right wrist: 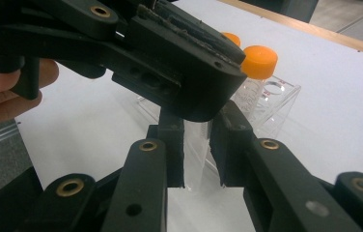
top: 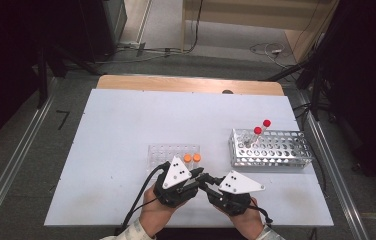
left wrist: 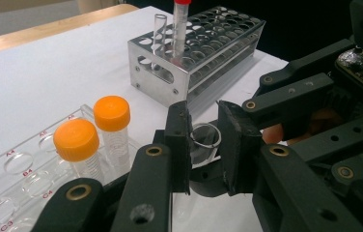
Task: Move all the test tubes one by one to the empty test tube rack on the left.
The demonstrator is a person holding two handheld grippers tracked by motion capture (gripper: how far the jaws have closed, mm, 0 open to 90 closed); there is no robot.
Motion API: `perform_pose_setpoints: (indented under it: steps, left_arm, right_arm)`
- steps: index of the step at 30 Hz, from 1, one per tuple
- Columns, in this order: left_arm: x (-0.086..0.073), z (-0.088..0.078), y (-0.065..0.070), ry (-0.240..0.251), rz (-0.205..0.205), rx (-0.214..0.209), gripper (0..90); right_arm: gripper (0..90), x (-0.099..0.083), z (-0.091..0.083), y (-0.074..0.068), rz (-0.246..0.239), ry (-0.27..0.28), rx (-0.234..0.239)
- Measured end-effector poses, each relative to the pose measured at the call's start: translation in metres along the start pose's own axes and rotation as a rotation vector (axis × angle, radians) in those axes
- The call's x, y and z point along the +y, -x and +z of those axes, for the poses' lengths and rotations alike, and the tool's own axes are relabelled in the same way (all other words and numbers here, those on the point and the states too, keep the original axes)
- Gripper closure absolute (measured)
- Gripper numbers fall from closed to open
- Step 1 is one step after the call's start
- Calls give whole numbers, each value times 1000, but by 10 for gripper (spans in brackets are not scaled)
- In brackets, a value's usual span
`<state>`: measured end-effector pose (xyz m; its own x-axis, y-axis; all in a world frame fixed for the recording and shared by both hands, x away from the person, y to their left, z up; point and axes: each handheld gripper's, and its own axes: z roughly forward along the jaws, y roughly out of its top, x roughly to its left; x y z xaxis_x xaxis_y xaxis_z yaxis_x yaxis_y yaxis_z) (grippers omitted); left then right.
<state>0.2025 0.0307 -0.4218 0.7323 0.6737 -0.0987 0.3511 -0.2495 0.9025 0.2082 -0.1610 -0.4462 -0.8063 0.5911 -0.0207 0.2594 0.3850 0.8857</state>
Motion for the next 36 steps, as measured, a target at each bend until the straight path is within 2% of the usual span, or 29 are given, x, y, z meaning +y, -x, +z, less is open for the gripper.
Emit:
perform_pose_setpoints:
  steps: [12,13,19,22,27,36]
  left_arm:
    - [1,-1,-2,3,-8,-10,770]
    - [1,-2,-2,3,-8,-12,771]
    - [7,-8,-5,14,-9,-11,771]
    - [13,-16,-9,24,-14,-4,771]
    - [20,-27,-17,38,-19,17,770]
    - [28,-43,-35,66,-41,60,770]
  right_arm:
    - [721,0,0,0,8,8,11]
    - [692,0,0,1,5,8,15]
    - [392,1,4,1,12,-35,62]
    - [316,1,3,3,16,-50,67]
    - [269,0,0,10,34,-59,58]
    - [259,-1,-2,20,53,-60,32]
